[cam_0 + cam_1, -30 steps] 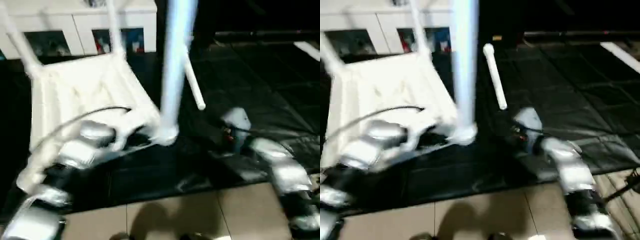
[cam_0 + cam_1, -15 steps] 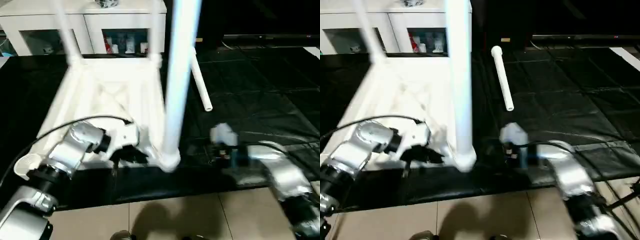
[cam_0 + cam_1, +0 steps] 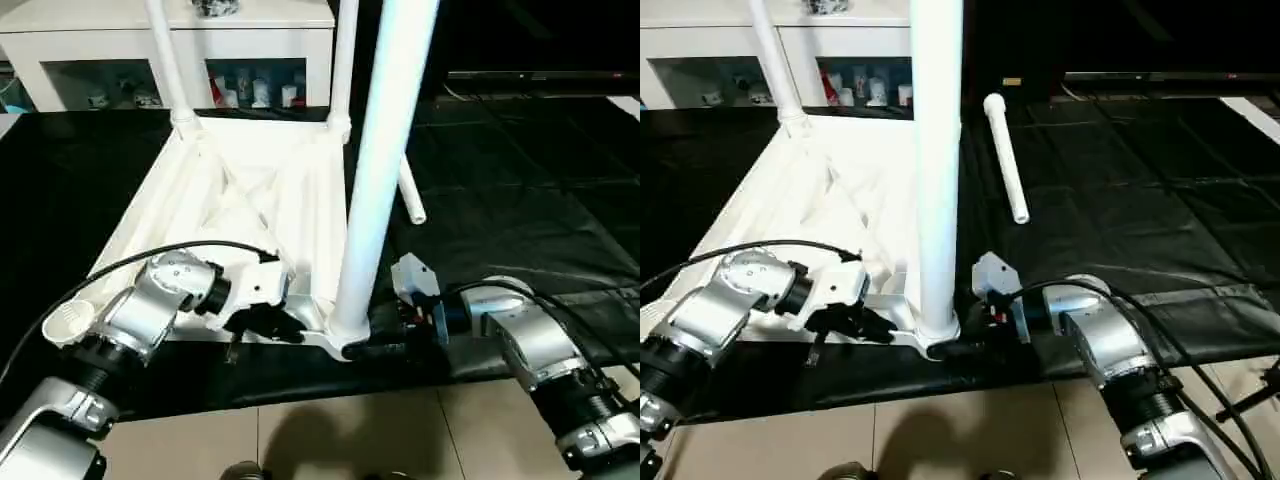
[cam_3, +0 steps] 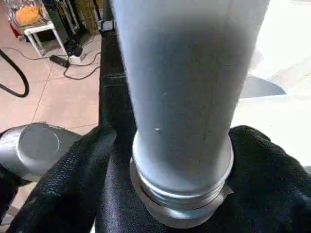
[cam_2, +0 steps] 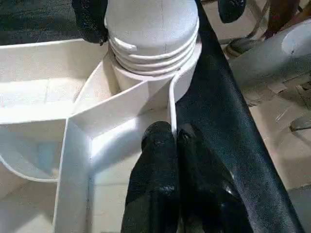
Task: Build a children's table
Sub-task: Rotate leg to tighten
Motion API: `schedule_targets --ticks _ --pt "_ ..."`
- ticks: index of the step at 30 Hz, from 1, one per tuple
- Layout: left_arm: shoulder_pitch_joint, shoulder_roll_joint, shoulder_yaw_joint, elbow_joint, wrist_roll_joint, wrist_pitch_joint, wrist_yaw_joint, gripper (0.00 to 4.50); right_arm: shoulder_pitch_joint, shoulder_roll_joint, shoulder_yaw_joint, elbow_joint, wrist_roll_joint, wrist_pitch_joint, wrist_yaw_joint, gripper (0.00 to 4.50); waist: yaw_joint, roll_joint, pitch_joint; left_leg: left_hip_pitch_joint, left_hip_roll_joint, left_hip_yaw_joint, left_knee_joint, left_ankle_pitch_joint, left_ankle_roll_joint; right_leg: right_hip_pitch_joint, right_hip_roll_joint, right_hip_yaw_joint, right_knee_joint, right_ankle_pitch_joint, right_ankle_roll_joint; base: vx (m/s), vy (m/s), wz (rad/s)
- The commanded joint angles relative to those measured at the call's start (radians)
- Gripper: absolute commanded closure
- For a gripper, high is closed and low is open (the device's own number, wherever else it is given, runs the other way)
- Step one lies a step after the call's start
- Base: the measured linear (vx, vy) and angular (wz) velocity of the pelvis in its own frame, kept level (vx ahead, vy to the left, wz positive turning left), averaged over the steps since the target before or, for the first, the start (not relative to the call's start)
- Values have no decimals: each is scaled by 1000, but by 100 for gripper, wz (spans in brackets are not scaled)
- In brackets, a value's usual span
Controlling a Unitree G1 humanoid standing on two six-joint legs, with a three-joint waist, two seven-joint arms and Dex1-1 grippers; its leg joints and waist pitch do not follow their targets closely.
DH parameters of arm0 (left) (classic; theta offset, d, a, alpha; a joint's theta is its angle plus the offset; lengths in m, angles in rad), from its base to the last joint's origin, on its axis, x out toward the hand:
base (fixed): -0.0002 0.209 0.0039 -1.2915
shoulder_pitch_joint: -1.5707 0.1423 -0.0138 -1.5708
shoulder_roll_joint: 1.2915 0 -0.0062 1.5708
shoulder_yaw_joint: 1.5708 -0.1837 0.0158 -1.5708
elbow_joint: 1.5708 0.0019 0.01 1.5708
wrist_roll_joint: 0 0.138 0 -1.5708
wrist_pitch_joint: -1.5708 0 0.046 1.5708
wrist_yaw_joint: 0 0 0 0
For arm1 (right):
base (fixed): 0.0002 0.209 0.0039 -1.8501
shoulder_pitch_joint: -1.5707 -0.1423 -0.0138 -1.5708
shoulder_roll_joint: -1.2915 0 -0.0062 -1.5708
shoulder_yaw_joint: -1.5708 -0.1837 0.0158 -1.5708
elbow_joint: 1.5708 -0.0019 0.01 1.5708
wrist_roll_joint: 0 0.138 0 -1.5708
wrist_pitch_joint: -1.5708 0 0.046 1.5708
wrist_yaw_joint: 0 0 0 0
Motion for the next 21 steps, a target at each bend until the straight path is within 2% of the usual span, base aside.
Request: schedule_targets --ticks 1,3,6,10,12,15,17,18,19,21 --pt "5 -4 -34 -35 0 -23 -36 450 -12 3 4 6 4 8 25 95 -7 -2 -78 13 36 -4 -69 -128 73 67 -72 47 -61 -199 -194 0 0 0" --pt "7 -3 -35 -36 2 -24 -36 450 -14 5 5 12 4 7 28 126 -6 -2 -77 13 36 -3 -69 -132 71 67 -72 47 -62 -208 -192 0 0 0" --pt "8 -3 -35 -39 5 -23 -35 450 -17 9 5 20 4 4 32 137 -6 -4 -76 15 36 -3 -70 -139 68 67 -72 47 -64 -222 -190 0 0 0" --pt "8 -4 -33 -37 5 -18 -29 450 -15 12 5 17 7 7 34 172 -8 -4 -71 18 36 -4 -73 -173 59 65 -72 47 -71 -285 -175 0 0 0" --pt "0 -24 -16 -18 10 4 20 450 -7 22 -7 11 18 22 13 182 -9 -4 -70 21 36 -4 -75 -187 50 66 -74 48 -74 -315 -168 0 0 0" --pt "-18 -62 17 6 5 59 97 450 -5 49 -30 21 13 39 -66 187 -10 -3 -66 27 35 -4 -77 -211 38 62 -72 48 -80 -346 -168 0 0 0" --pt "-44 -103 57 26 -4 129 183 450 -11 87 -53 45 -7 46 -174 188 -17 -4 -63 26 31 -7 -79 -233 22 65 -75 46 -86 -408 -148 0 0 0" --pt "-44 -103 57 26 -4 129 183 450 -11 87 -53 45 -7 46 -174 188 -17 -4 -63 26 31 -7 -79 -233 22 65 -75 46 -86 -408 -148 0 0 0" --pt "-71 -147 95 35 -13 192 274 450 -31 136 -76 91 -36 53 -304 188 -22 -3 -66 27 30 -10 -79 -239 14 67 -76 45 -88 -433 -137 0 0 0" --pt "-89 -183 120 32 -10 249 353 450 -52 183 -93 136 -60 63 -418 189 -40 -6 -65 14 26 -14 -82 -218 4 73 -76 40 -86 -437 -127 0 0 0"
